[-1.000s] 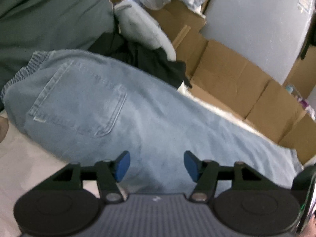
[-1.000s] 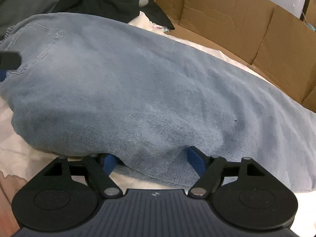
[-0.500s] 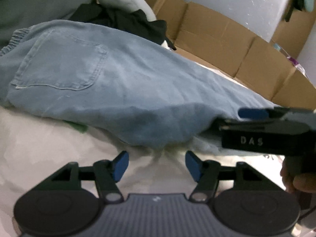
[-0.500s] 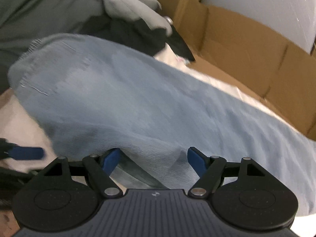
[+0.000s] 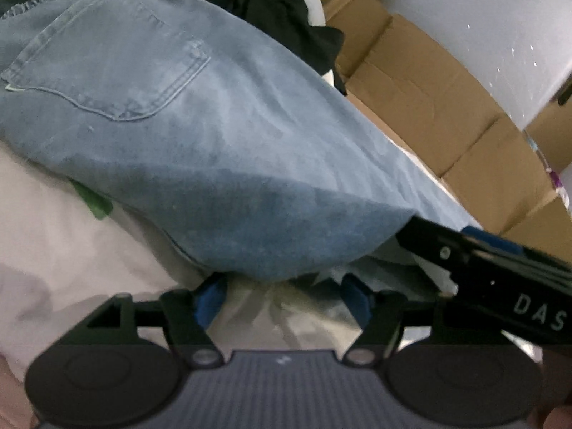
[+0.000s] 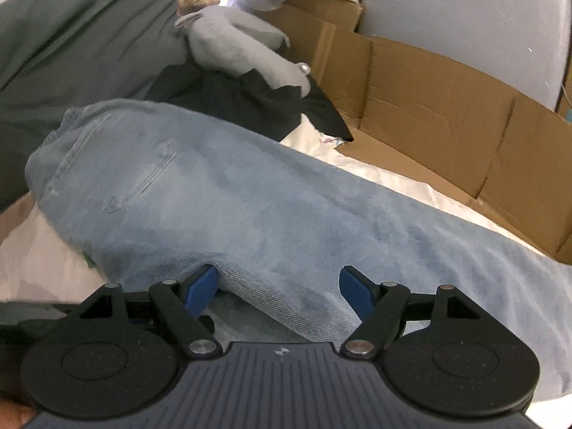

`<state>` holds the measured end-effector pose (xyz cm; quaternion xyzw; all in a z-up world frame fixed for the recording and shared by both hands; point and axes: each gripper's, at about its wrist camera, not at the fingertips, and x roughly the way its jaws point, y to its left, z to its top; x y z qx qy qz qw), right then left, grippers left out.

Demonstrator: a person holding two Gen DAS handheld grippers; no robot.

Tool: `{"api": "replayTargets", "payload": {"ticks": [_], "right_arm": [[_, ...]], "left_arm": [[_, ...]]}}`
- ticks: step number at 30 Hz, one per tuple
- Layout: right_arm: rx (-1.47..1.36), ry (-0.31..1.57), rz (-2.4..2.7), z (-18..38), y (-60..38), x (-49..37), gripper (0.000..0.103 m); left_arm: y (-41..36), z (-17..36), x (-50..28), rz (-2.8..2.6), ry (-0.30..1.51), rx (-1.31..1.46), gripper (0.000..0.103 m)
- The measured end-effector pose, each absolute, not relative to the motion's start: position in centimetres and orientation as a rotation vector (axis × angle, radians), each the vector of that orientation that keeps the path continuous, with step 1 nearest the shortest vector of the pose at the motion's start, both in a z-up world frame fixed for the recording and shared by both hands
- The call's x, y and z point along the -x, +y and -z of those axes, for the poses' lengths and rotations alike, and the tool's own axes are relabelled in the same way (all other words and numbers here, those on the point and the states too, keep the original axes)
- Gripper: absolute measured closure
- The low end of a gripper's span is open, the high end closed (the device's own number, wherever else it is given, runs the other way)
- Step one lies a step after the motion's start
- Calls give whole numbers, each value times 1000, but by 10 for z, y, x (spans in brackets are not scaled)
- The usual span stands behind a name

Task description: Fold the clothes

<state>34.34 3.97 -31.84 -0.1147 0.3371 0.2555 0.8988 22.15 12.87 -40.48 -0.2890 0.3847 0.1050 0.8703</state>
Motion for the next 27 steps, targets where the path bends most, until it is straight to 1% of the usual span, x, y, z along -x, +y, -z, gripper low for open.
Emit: {"api": "replayTargets", "payload": {"ticks": [2,4,6,8,10,11,13,14,16,18,24,27], "right_arm": [[229,700,-529,318,39,-346,23],[224,694,-525,318,36,-347,23],[218,702,-518,321,30,-350,22],[227,716,-502,325,24,-351,22],[233,728,-483,330,16,-352,22],[236,738,-471,333,11,-352,22],[243,765,-448,340,2,-352,22],[247,779,-439,344,-2,-351,22],[257,793,-427,349,-8,-348,22],[266,805,-413,355,-13,-346,22],[303,790,-355,361,-20,-355,22],[278,813,-359,361,-23,-365,25]], "left_arm": [[131,405,-222,-220,795,603,31],[136,406,-223,-223,791,611,37],[146,407,-222,-215,783,669,38],[155,407,-223,-207,784,696,45],[162,406,-224,-199,790,704,55],[164,405,-224,-196,790,711,57],[166,398,-223,-193,780,717,68],[167,395,-223,-195,776,710,71],[169,387,-221,-199,765,704,82],[171,382,-217,-206,761,711,90],[173,371,-208,-207,764,699,94],[172,365,-204,-221,778,690,95]]}}
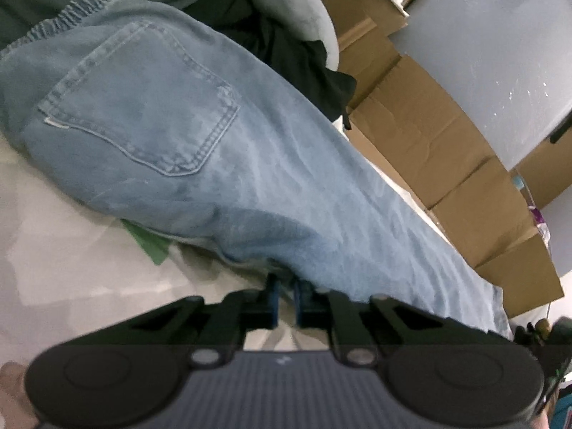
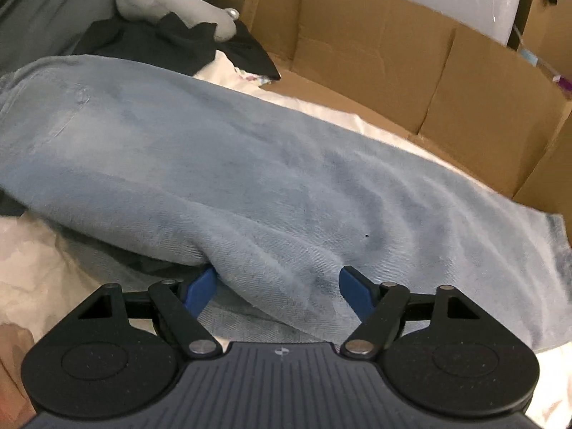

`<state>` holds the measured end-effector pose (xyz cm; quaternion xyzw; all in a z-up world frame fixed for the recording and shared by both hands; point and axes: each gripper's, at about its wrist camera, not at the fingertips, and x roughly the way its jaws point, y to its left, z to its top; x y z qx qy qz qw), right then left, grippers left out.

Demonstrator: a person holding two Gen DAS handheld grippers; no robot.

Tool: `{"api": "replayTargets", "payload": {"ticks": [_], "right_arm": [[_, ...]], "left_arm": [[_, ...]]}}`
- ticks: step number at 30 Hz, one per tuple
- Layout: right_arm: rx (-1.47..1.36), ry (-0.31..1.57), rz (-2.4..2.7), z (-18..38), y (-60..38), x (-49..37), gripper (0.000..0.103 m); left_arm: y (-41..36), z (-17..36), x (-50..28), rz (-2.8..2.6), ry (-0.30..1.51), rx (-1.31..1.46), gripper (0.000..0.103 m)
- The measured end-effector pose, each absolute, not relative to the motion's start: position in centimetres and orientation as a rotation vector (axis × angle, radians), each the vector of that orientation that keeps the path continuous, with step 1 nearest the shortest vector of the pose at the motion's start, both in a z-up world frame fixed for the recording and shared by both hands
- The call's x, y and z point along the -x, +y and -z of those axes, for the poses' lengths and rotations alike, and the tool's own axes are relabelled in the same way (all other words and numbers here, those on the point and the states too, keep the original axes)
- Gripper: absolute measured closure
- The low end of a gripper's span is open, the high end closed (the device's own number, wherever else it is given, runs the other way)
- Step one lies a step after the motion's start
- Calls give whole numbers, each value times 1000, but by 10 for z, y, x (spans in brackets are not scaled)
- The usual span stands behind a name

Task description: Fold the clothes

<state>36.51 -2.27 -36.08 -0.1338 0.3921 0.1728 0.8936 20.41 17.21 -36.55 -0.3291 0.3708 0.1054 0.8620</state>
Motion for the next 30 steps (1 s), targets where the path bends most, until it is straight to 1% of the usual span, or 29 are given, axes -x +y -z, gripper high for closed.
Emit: {"api": "replayTargets", "payload": {"ticks": [8,9,13,17,18,19,20,21,22,26,30], "right_arm": [[276,807,-365,363,-22,-369,26],[279,812,-367,364,-22,-368,26],[282,821,-372,367,-22,-364,26],[259,827,-371,367,-24,-365,26],[259,827,-370,368,-24,-365,26],[260,827,-370,368,-24,-365,26],[258,826,-369,367,-23,-366,26],[255,823,-368,366,-23,-366,26],[251,819,-367,365,-23,-367,26],[235,807,-359,360,-26,-369,26],[224,810,-349,359,-27,-368,26]], "left_arm": [[175,359,-189,-251,794,698,97],[175,358,-188,-250,794,700,103],[177,350,-181,-264,769,684,103],[177,365,-184,-243,852,662,102],[175,366,-184,-234,856,651,95],[173,368,-184,-224,860,639,84],[170,370,-184,-216,865,618,77],[166,371,-185,-208,869,598,56],[163,377,-187,-204,871,589,41],[148,397,-196,-162,862,546,40],[145,401,-203,-180,811,547,41]]}}
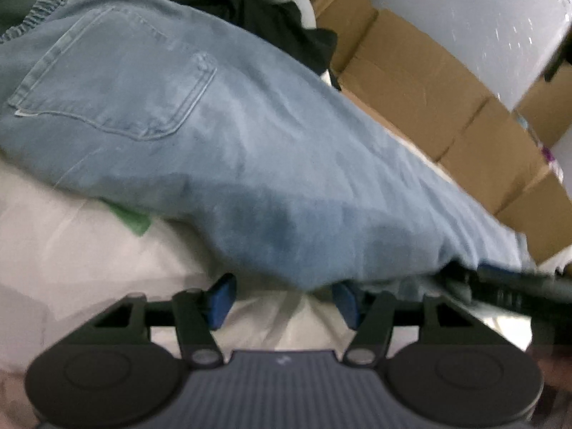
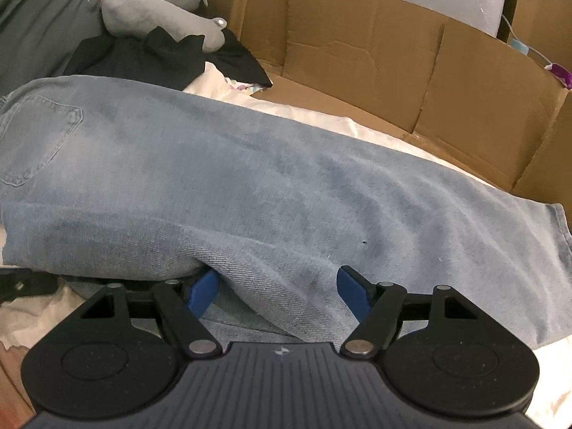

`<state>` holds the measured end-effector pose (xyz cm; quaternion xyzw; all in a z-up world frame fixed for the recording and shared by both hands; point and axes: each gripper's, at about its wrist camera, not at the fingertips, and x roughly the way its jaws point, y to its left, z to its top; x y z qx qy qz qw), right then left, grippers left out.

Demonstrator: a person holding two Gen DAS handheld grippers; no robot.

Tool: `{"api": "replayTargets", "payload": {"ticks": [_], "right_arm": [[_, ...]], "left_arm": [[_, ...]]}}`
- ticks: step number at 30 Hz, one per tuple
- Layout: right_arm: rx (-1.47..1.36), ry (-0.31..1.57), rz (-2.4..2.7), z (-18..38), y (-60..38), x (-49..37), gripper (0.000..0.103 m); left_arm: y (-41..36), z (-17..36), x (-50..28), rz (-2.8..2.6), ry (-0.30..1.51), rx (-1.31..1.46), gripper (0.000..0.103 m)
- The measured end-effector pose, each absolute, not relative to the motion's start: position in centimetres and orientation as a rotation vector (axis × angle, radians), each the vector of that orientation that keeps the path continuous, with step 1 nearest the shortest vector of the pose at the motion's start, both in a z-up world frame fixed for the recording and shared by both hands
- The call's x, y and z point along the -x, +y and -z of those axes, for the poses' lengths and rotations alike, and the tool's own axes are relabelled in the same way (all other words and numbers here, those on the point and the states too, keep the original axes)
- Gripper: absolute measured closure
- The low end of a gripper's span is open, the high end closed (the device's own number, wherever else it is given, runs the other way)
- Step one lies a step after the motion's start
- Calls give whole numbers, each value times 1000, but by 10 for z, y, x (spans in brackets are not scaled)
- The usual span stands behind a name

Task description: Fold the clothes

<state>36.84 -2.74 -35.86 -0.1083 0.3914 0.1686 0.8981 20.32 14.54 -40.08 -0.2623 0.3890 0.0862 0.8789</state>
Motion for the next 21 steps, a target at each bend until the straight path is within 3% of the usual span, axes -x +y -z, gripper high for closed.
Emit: {"api": "replayTargets", "payload": {"ticks": [5,7,10,21], "right_arm": [[180,848,-303,359,-38,-363,25],[146,879,-271,361,-45,-361,25],[69,927,-221,364,-58,-356,25],[-561,1074,-105,393,-107,-347,29]], "left_arm": [[157,390,-203,-207,704,591,45],[162,390,-205,-209,703,622,60],[170,393,-208,-194,721,663,73],[181,378,-196,-146,794,680,88]]}}
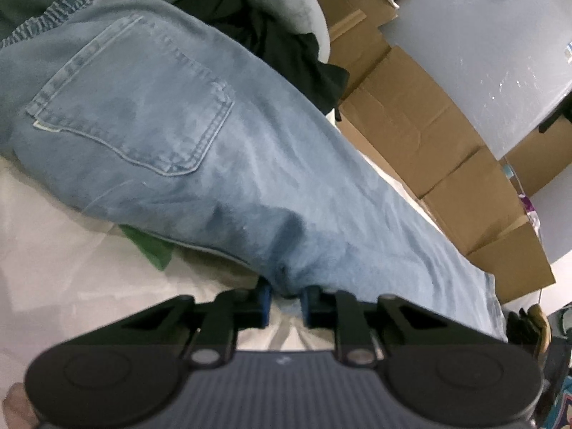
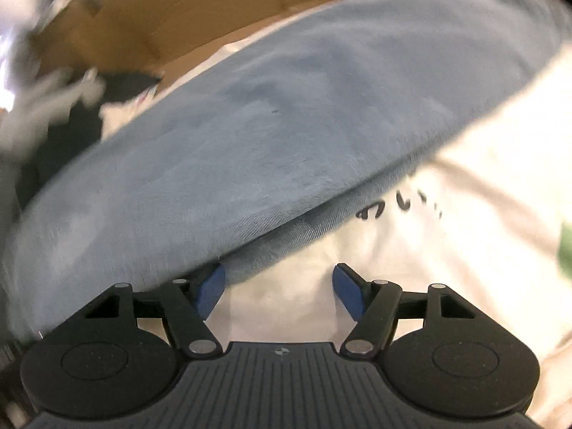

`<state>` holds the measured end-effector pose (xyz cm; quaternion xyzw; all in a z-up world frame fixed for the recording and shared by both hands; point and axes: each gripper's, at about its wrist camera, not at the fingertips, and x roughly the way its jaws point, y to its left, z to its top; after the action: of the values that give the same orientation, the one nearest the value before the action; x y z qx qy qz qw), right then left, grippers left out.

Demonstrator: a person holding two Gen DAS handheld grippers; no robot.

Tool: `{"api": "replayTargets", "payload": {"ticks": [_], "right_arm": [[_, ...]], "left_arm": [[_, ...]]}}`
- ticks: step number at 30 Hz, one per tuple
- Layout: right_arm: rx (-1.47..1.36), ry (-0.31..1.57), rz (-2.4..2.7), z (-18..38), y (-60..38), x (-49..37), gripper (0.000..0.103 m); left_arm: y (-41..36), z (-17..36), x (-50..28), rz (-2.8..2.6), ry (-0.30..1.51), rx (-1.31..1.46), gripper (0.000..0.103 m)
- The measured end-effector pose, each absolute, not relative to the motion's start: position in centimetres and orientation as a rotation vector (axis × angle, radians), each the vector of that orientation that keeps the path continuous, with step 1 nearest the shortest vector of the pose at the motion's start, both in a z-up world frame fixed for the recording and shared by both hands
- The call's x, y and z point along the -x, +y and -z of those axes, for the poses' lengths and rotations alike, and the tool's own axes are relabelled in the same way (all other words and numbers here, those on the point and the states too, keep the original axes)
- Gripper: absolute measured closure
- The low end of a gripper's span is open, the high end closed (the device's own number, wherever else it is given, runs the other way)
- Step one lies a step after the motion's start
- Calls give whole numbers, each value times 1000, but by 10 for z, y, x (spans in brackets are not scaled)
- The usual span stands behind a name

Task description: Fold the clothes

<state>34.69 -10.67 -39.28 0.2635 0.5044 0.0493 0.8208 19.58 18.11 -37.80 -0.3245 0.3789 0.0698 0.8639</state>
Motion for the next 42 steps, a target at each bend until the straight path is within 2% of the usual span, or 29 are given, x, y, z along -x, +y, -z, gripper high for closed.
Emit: {"api": "replayTargets", "payload": {"ticks": [4,6,7,8,9,15,18,23,30,34,42], "right_arm": [[-701,1042,-102,402,-114,-354,31],[-763,1031,-94,405,-118,-359,37],[-798,1030,-86,408,-121,-361,63],[-831,1046,-70,411,-125,-365,96],[-865,1055,-52,416,-130,-367,101],[-921,1002,-50,403,-145,-361,102],[-906,1022,-39,403,-145,-359,102],[-815,1105,-20,416,-146,-361,100],[-610,1077,-53,380,-152,-350,98],[-519,1041,-84,368,-147,-353,75],[-176,976,-155,354,-101,-375,73]], "left_arm": [[185,373,-197,-162,807,655,91],[183,371,-198,-160,818,606,91],[180,370,-198,-159,825,574,91],[179,370,-199,-158,834,556,91],[178,369,-198,-160,843,544,91],[174,355,-191,-154,880,481,91],[167,367,-190,-157,939,411,91],[160,396,-189,-172,1020,354,89],[164,377,-166,-182,1020,354,90],[169,354,-153,-184,964,344,88],[162,344,-180,-140,864,298,86]]}}
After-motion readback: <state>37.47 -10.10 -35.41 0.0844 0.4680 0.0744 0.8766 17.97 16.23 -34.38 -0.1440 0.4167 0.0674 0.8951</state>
